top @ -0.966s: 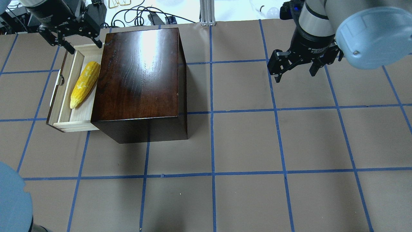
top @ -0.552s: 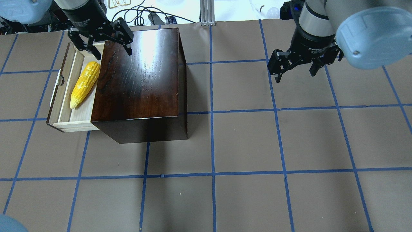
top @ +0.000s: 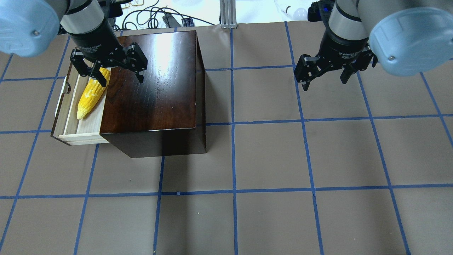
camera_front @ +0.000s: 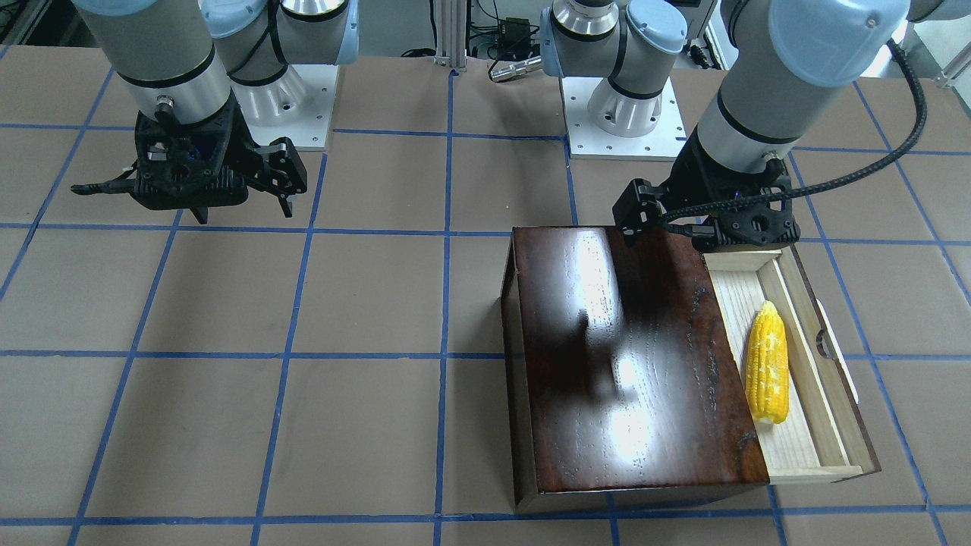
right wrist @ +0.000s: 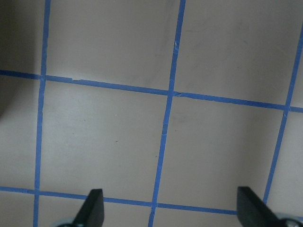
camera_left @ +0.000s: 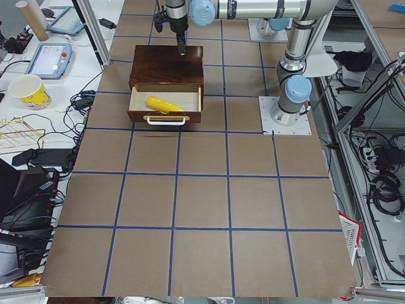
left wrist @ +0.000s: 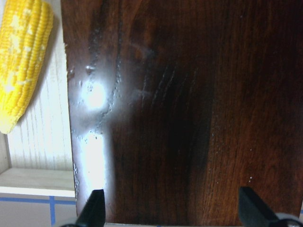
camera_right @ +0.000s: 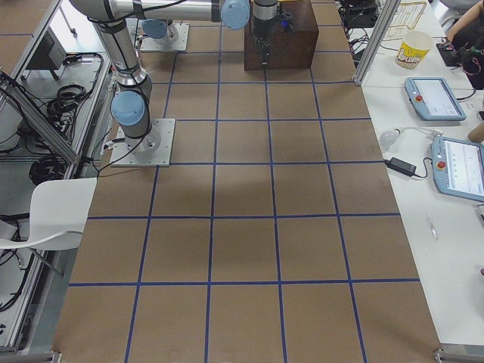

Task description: Open drawer and put corn inside

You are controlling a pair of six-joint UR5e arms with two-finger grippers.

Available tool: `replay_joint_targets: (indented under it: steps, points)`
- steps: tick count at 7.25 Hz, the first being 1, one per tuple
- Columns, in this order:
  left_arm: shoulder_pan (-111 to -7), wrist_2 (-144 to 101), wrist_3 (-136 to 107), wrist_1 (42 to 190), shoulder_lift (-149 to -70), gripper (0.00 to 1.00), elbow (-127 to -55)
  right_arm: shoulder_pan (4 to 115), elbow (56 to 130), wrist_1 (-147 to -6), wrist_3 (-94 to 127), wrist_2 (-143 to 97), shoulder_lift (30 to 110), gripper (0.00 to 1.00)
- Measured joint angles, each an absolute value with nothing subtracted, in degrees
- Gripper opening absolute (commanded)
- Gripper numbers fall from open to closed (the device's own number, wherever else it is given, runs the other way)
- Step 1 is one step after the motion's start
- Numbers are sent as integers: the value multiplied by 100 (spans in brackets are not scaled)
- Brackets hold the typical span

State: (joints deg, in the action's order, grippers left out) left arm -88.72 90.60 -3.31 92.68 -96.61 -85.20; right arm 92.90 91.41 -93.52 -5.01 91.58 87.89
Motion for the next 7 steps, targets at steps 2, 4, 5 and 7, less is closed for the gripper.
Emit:
replay_joint_targets:
  steps: [2, 4, 5, 7]
  points:
    - [-8883, 9062, -346, 9251, -9532, 100, -8630, 9283, 9143, -9352, -501, 9158, 8789, 100]
    - [-8891, 9025, -325, 9230, -9516, 100, -8665, 9284, 9142, -9352, -501, 9158, 8789, 100]
    - [-8893, 9012, -308, 9206, -9514, 100, -8665, 9278, 9141, -9352, -501, 9158, 8789, 100]
    - [-8894, 9002, -323, 9182, -9506, 100, -8678, 9284, 9142, -9352, -501, 9158, 8789, 100]
